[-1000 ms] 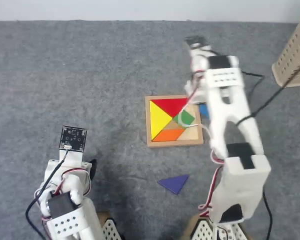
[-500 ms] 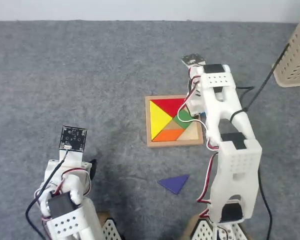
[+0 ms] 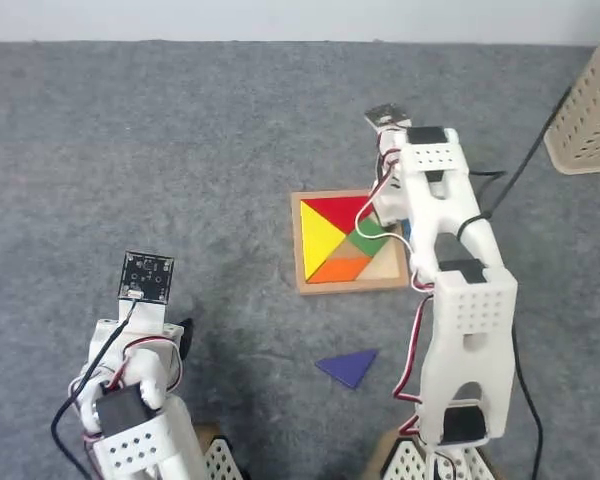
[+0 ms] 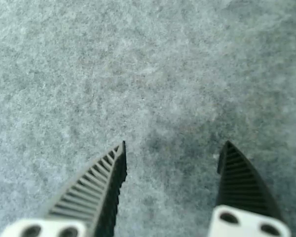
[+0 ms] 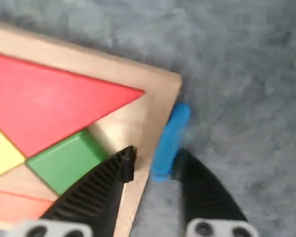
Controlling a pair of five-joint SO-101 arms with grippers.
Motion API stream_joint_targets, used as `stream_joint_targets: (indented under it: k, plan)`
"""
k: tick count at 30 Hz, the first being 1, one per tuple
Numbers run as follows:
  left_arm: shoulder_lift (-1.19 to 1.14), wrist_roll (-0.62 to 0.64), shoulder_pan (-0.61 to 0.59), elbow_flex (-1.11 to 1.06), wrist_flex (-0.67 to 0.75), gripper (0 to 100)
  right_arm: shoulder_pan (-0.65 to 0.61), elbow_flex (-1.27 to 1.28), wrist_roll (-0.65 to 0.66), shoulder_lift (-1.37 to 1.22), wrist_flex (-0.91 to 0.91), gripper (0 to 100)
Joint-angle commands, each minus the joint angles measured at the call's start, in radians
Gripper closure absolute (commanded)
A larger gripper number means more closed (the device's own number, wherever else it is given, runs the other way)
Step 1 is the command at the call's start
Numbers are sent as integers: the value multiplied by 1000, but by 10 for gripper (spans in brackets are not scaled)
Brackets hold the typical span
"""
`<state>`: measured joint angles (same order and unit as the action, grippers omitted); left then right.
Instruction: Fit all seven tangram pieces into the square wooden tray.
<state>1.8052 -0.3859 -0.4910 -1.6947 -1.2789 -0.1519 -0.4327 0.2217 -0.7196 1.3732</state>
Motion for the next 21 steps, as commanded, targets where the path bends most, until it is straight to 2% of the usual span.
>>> stream_joint_targets:
  k: [1, 21]
  plan:
    - [15, -11, -6, 8, -5, 720, 64, -83, -41, 22, -12, 975]
    - [15, -11, -6, 8, -5, 720, 59, -87, -44, 153, 31, 991]
